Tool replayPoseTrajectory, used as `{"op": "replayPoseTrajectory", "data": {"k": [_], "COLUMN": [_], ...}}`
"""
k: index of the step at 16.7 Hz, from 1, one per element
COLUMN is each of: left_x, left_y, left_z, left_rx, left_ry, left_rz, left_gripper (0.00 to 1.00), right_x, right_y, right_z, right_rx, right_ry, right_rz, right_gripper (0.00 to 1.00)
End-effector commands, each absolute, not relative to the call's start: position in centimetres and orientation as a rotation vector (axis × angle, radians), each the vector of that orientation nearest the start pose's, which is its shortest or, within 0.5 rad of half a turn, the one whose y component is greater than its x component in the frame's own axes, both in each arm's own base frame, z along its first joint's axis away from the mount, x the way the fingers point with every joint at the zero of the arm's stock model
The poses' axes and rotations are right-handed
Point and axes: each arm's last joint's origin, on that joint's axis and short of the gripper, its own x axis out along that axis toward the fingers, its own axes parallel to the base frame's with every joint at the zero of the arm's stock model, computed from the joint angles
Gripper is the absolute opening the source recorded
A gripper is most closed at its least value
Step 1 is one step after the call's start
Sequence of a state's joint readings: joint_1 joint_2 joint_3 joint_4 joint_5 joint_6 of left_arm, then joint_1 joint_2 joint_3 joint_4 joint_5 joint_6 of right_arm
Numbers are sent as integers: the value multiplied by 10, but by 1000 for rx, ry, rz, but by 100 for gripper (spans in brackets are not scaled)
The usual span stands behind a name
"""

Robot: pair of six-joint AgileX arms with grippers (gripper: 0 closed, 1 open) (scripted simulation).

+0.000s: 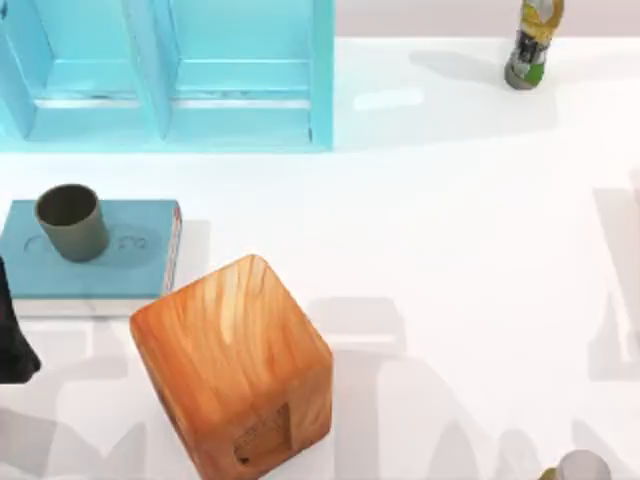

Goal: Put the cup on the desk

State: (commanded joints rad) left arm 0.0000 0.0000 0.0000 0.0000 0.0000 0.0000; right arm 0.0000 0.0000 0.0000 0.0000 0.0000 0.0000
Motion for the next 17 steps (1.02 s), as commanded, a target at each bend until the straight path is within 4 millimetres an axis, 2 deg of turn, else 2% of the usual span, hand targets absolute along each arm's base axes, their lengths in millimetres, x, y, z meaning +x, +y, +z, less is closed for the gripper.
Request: {"op": "replayPoseTrajectory", "data": {"k": [3, 5, 7, 10, 13, 17], "left_x": [106, 106, 108, 119, 147, 213], "left_y": [-1, -2, -3, -5, -9, -20], "left_z": [162, 170, 185, 221, 265, 313], "left_rx": [0, -3, -9, -23, -39, -53], "left_ry": [10, 62, 153, 337, 551, 839], "left_rz": [-2, -10, -21, -37, -48, -56], "left_gripper": [100, 100, 100, 100, 100, 100], "right_x": [106, 106, 106, 106, 106, 106], "right_y": [-1, -1, -1, -1, -1, -1], "right_z": [160, 160, 160, 160, 160, 160], "right_rx": [0, 0, 0, 0, 0, 0], "right_ry": [0, 0, 0, 0, 0, 0], "right_rz": [0, 0, 0, 0, 0, 0], "right_gripper": [100, 100, 100, 100, 100, 100]}}
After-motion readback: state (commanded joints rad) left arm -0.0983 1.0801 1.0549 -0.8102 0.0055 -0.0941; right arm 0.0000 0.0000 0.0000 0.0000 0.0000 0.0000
